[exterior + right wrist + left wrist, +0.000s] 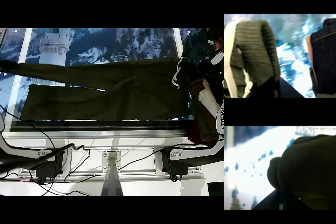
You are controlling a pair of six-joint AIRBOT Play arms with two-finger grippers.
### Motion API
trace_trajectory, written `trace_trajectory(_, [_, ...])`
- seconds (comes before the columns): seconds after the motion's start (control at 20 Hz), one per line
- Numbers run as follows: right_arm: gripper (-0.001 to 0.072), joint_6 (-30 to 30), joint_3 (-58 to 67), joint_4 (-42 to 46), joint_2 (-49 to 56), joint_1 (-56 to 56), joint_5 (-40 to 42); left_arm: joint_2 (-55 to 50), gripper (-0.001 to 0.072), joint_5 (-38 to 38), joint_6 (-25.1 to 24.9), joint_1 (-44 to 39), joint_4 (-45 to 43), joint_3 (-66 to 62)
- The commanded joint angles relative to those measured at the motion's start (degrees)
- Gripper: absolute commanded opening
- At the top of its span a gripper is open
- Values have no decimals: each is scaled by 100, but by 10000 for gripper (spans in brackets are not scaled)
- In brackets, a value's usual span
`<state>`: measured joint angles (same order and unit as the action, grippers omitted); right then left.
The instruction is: Fold the clothes and pants, and hang the long-sleeved shirts on hangers.
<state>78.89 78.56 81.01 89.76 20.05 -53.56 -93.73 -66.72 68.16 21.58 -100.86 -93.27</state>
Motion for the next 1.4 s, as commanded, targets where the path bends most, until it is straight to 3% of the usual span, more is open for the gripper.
trace_trajectory(0.0, [29,13,4,22,-9,13,26,-555,61,-496,24,4,61,2])
trace_trajectory(0.05, [29,13,4,20,-9,13,26,-673,346,-492,181,4,57,0])
trace_trajectory(0.1, [30,13,4,15,-9,13,28,-743,675,-439,409,-20,50,0])
trace_trajectory(0.15, [30,13,4,15,-9,13,44,-765,708,-302,765,-35,46,-4])
trace_trajectory(0.3, [30,13,4,-4,-9,13,66,-737,706,175,1410,-72,321,-107])
trace_trajectory(0.45, [29,13,4,-2,-9,13,66,-758,702,743,1707,-153,1322,-142])
trace_trajectory(0.6, [29,11,4,-2,-9,13,68,-975,684,1058,2177,-181,1696,-157])
trace_trajectory(0.75, [30,11,4,-2,-9,13,70,-1255,684,1174,2186,-184,1692,-175])
trace_trajectory(1.0, [29,11,4,-4,-9,13,85,-1545,684,2081,2186,-190,1663,-181])
trace_trajectory(1.15, [29,11,4,-2,-9,13,92,-1681,682,2118,2190,-190,1502,-179])
trace_trajectory(1.35, [30,11,4,-7,-9,13,133,-1864,519,2090,2188,-278,1502,-181])
